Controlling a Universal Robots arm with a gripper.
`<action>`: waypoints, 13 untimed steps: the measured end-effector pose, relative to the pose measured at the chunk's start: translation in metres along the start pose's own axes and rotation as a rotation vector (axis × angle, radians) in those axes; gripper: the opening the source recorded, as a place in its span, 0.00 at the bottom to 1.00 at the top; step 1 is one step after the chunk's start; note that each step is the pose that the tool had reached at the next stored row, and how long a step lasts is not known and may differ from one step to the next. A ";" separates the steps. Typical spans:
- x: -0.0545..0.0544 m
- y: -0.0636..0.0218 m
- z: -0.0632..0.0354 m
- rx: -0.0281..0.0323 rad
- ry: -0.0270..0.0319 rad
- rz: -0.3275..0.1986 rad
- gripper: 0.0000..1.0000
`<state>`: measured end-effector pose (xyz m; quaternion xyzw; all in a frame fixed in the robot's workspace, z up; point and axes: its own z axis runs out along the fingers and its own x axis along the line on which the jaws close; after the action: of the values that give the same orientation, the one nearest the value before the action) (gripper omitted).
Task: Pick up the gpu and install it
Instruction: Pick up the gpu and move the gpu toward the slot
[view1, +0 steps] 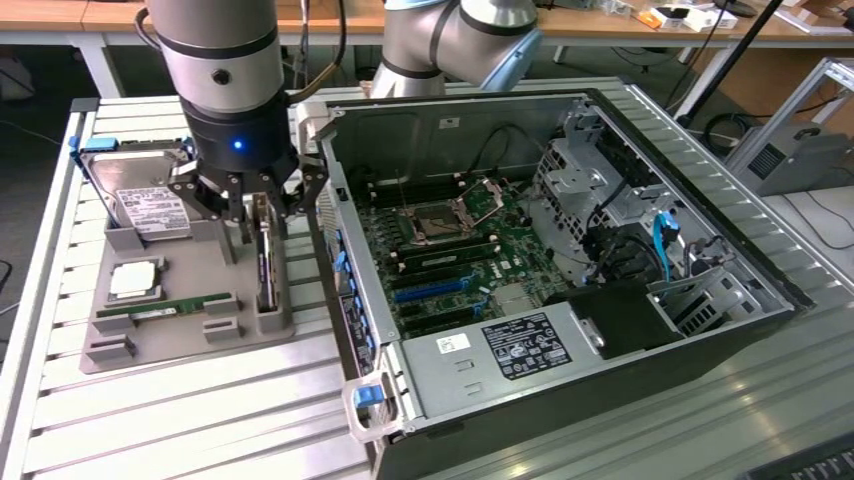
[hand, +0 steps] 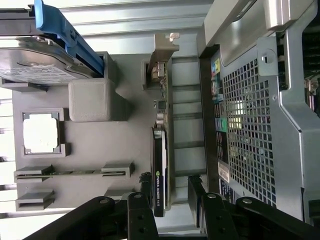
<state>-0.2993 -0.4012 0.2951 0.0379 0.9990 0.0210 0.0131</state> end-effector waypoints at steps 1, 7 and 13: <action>0.000 0.0010 0.0005 0.0003 0.0000 0.000 0.42; 0.002 0.0071 0.0043 0.0011 -0.0001 0.000 0.42; 0.005 0.0087 0.0104 0.0015 -0.0001 0.000 0.42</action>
<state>-0.3029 -0.3917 0.2849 0.0378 0.9990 0.0203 0.0131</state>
